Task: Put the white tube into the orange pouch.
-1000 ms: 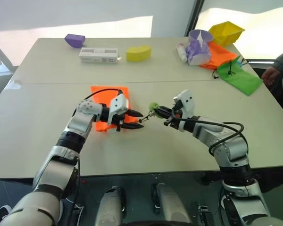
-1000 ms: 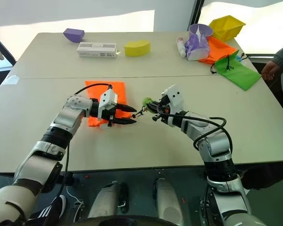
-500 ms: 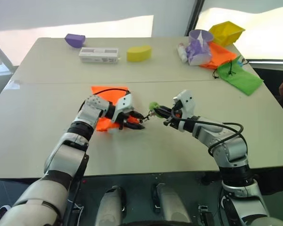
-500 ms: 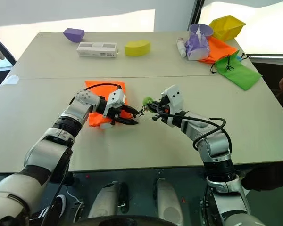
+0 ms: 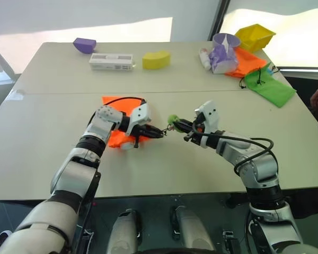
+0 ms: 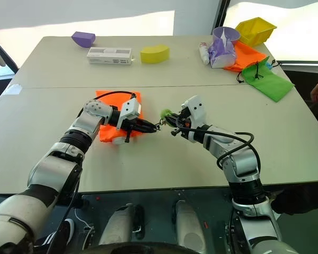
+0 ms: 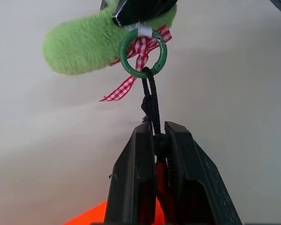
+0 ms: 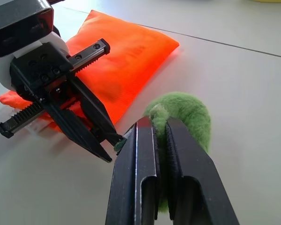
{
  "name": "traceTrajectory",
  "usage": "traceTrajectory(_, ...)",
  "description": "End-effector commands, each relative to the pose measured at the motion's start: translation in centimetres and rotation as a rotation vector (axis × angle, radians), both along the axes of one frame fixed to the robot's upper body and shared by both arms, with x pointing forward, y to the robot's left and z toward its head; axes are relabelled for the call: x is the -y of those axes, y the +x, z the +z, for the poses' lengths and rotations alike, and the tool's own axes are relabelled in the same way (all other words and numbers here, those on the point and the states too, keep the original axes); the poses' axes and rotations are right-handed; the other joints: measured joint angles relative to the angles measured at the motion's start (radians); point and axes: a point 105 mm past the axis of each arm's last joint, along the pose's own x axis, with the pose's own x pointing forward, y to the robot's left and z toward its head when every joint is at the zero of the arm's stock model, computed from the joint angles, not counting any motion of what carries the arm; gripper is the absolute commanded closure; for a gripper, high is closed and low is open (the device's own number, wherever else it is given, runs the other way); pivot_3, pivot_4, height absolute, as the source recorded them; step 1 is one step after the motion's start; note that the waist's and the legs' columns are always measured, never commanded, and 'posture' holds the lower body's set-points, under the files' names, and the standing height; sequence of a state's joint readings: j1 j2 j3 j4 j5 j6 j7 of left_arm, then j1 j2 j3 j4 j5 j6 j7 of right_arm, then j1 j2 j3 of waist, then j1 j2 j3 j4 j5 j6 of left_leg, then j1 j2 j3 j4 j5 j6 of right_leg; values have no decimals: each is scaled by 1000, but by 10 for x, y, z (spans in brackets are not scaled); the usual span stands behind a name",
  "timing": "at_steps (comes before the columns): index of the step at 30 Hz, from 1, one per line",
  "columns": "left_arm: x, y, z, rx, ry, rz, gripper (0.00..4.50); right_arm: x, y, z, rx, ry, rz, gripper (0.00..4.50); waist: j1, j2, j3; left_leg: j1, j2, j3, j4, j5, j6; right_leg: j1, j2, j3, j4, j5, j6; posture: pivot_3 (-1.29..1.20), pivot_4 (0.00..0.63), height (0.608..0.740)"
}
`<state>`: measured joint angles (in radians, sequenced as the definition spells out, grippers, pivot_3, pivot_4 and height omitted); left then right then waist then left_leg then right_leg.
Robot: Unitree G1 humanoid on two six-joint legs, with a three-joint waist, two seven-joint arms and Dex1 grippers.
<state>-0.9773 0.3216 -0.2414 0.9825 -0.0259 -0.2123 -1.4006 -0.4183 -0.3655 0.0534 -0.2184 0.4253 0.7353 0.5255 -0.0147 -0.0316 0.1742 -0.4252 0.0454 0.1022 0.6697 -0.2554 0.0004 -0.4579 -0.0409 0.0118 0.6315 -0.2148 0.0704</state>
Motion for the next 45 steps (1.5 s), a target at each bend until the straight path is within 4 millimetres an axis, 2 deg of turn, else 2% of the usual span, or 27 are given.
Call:
traceTrajectory(1, -1, 2, 10, 51, 4, -18, 4443, -1, 0, 16, 61, 13, 5, 4500, 0, 0, 0, 0, 0, 0, 0, 0, 0, 0, 0, 0, 0, 0, 0, 0, 150, 740)
traceTrajectory(8, -13, -7, 11, 49, 68, -71, 4443, 26, 19, 26, 95, 26, -126, 4500, 0, 0, 0, 0, 0, 0, 0, 0, 0, 0, 0, 0, 0, 0, 0, 0, 150, 740)
traceTrajectory(15, -40, -17, 11, 74, 144, -89, 4443, 54, 40, 38, 142, 52, -293, 4500, -2, 0, 0, 0, 0, 1, 0, 0, 0, 0, 0, 0, 1, 0, 0, 0, 150, 740)
traceTrajectory(18, -53, -21, 10, 83, 185, -92, 4443, 72, 52, 43, 160, 61, -397, 4500, -2, 0, 0, 0, 0, 1, 0, 0, 0, 0, 0, 0, 1, 0, 0, 0, 150, 740)
traceTrajectory(23, -72, -18, 17, 122, 204, -53, 4443, 109, 66, 44, 170, 29, -581, 4500, 0, 0, 0, 0, 0, 2, 1, 0, 0, 0, 0, 0, 1, 0, 0, 0, 150, 740)
traceTrajectory(29, -78, -25, 15, 94, 184, -57, 4443, 127, 72, 36, 152, -25, -680, 4500, -2, 0, 0, 0, 1, 2, 1, 0, 0, 0, 0, 0, 1, 0, 0, 0, 150, 740)
traceTrajectory(38, -67, -20, 18, 108, 118, -22, 4443, 95, 66, 27, 130, -44, -519, 4500, -3, 0, 0, 0, 1, 2, 1, 0, 0, 0, 0, 0, 1, 1, 1, 0, 150, 740)
traceTrajectory(40, -65, -18, 19, 51, 81, 5, 4443, 85, 62, 25, 116, -25, -457, 4500, -2, 0, 0, 0, 1, 2, 1, 0, 0, 0, 0, 0, 1, 1, 1, 0, 150, 740)
traceTrajectory(43, -58, -16, 28, 44, 13, 14, 3240, 81, 57, 24, 104, -10, -418, 3464, -1, 0, 0, 0, 1, 2, 1, 0, 0, 0, 0, 0, 1, 1, 1, 0, 150, 740)
traceTrajectory(45, -55, -15, 34, 44, -28, 27, 2156, 79, 55, 22, 99, -21, -395, 2389, -2, 0, 0, 0, 1, 2, 2, 0, 0, 0, 0, 0, 1, 1, 1, 0, 150, 740)
